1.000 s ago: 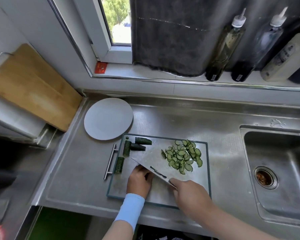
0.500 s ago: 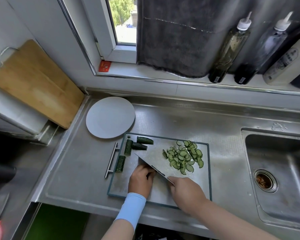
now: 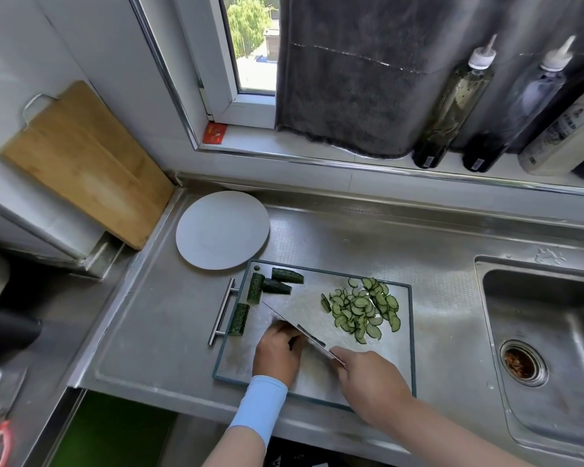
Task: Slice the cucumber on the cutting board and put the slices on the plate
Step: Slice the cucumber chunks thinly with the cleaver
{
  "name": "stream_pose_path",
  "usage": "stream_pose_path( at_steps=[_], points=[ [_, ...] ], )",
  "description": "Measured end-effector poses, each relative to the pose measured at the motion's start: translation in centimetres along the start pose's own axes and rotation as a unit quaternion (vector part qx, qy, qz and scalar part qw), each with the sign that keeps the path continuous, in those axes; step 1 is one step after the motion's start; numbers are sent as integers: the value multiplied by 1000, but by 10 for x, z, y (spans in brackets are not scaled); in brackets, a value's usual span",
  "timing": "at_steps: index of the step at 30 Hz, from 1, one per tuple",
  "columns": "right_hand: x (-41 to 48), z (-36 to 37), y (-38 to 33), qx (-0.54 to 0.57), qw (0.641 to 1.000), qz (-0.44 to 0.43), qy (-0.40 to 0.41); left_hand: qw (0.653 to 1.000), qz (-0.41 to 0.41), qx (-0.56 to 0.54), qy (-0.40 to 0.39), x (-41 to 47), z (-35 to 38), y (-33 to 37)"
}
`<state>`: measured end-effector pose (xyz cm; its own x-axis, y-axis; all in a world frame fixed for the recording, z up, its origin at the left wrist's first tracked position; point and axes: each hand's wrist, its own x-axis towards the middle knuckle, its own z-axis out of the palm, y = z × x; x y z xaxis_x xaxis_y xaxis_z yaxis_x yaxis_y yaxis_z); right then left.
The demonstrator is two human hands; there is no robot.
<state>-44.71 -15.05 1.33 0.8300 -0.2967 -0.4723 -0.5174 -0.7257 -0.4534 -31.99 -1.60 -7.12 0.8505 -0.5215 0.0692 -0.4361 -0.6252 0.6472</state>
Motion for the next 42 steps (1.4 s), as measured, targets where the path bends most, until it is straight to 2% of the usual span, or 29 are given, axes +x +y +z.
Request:
stream_pose_path(
  at_steps=[10,20,25,31,37,42],
  points=[
    [-13,-6,4,-4,1000,20,-9,1000,3,-6,14,-1,-2,3],
    [21,-5,-11,27,998,28,-50,1000,10,-21,19,-4,9,-8],
    [27,-5,-16,7,999,21,-39,999,38,-2,20,-7,9,-10],
    [10,-2,-12,-2,1000,5,-18,1000,6,3,30,-5,6,-4],
    [-10,-3,-3,-2,1000,3,-9,999,28,13,27,-6,-3,1],
    [-13,-3,0,-9,1000,6,-14,1000,16,9,22,-6,-2,0]
  ],
)
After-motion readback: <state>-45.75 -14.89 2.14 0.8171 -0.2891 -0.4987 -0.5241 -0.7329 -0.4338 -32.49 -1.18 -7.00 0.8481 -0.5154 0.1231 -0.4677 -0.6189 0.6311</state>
